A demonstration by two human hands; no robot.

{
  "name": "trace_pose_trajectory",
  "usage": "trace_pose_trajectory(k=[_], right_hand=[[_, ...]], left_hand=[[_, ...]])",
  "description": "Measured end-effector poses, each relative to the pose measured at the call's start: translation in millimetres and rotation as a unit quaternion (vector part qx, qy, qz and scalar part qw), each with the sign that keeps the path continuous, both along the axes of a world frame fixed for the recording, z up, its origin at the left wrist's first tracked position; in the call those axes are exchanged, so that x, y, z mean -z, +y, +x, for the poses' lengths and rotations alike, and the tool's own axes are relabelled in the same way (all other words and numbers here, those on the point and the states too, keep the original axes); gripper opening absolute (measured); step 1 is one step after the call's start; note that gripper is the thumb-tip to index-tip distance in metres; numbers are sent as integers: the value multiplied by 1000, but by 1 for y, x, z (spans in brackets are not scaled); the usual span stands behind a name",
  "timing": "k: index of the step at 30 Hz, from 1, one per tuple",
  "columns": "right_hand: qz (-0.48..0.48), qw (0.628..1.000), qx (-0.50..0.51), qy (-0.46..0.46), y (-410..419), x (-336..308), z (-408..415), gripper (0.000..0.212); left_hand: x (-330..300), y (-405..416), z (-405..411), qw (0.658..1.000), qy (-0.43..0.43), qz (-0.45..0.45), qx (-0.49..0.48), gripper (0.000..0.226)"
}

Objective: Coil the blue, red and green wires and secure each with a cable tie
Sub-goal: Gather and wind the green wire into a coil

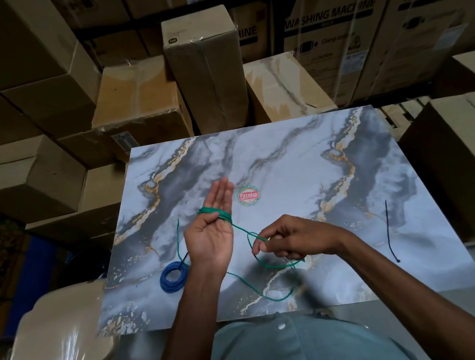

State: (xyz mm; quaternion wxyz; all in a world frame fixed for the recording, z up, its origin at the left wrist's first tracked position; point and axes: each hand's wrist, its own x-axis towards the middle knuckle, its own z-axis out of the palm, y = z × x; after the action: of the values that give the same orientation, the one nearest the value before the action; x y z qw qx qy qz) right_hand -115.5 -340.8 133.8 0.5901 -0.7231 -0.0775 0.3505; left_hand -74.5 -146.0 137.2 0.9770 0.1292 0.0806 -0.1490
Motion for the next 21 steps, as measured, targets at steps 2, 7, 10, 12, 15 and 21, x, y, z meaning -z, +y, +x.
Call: trace_pose_trajectory(k=[2, 7, 10, 12, 15, 21], right_hand=[[-17, 1000, -1, -13, 1, -8, 3, 17], [-141, 981, -52, -120, 0, -37, 10, 12], [-222, 954, -54, -196, -3, -49, 16, 14], [-289, 925, -65, -237, -5, -57, 22, 25], [-334, 894, -79, -288, -9, -64, 30, 40], [-352, 859, -61, -366, -10, -65, 43, 38]], left_hand=[[4, -1, 4, 998, -8, 62, -27, 66], [15, -10, 1, 940, -121, 317, -42, 61], [25, -17, -4, 850, -183, 494, -25, 54], [32, -20, -11, 782, -216, 584, 17, 41], [37, -21, -18, 712, -256, 644, 111, 33], [17, -27, -20, 680, -243, 644, 251, 19]])
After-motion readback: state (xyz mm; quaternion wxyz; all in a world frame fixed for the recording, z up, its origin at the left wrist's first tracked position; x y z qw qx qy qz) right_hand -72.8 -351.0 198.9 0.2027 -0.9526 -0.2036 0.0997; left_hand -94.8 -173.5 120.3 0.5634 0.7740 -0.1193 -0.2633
